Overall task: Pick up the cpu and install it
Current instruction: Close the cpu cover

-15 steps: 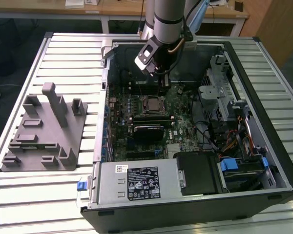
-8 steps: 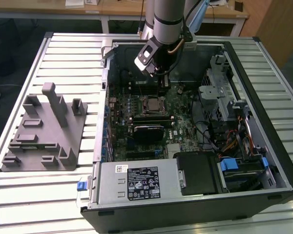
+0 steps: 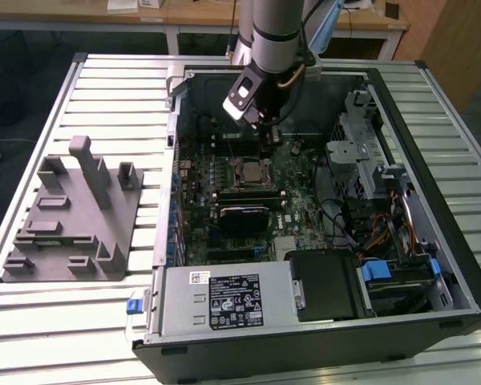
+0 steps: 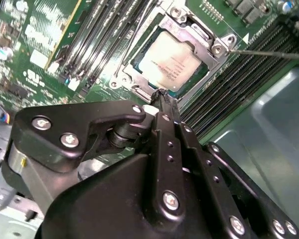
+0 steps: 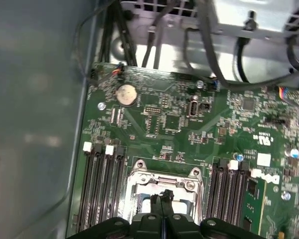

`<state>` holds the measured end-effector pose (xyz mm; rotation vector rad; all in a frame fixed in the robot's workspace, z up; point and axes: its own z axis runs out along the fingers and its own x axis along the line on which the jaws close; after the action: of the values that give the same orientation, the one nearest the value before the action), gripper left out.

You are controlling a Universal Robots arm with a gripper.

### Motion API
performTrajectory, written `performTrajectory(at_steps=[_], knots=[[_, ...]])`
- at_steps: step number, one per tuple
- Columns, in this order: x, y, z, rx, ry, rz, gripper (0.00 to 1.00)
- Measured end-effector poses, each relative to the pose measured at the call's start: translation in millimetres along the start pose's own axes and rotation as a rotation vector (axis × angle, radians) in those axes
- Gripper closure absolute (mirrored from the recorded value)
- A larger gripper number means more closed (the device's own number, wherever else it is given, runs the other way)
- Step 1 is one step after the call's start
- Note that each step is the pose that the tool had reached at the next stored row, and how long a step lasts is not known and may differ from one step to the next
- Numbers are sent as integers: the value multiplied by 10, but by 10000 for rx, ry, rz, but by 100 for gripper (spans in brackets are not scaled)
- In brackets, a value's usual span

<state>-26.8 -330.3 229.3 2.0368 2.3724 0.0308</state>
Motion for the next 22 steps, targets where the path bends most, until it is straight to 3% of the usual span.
performTrajectory(at_steps=[22], knots=[[0, 0, 9, 22, 37, -3960, 89]])
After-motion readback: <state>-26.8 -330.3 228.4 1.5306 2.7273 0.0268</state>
